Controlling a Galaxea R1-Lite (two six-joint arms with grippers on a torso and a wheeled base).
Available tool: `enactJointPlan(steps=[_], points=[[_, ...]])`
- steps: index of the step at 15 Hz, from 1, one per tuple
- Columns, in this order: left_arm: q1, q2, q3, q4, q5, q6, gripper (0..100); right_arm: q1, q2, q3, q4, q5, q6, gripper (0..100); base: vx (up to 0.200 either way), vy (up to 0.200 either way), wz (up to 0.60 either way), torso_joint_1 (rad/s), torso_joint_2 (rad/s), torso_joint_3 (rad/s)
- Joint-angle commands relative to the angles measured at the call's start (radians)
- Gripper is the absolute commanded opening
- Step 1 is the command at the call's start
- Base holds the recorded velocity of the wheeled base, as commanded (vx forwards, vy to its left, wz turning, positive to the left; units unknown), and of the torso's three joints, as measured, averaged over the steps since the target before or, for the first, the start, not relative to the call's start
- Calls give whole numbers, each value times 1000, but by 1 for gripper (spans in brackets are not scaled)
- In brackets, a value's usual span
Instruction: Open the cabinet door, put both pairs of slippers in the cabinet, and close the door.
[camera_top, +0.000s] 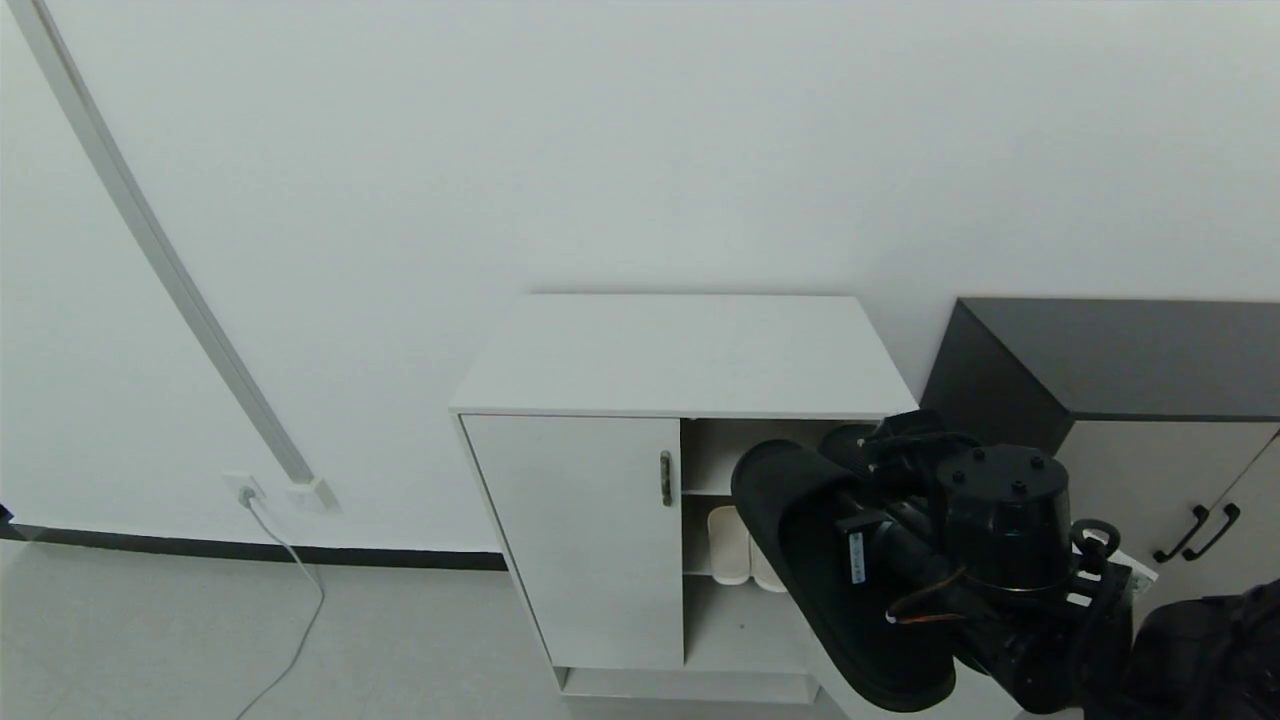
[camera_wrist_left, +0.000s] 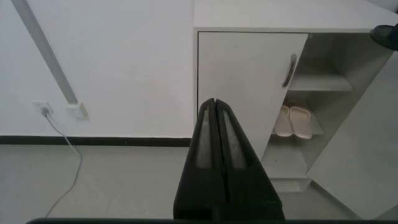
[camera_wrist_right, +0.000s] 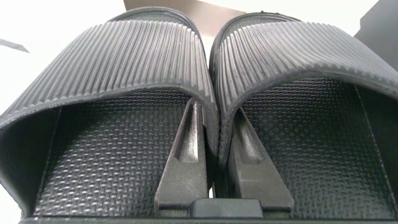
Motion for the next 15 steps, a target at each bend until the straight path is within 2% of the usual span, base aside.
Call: enactJointPlan(steps=[1,6,15], points=[[0,0,0,0,0,0,0,1,1,0,-1,0,0,0,0,0,0,-168,369,193],[0,0,0,0,0,0,0,4,4,0,-1,0,0,0,0,0,0,-169,381,211],[0,2,0,0,0,2,0,5,16,10,-14,0,-3,0,0,0,0,-223,538,310]])
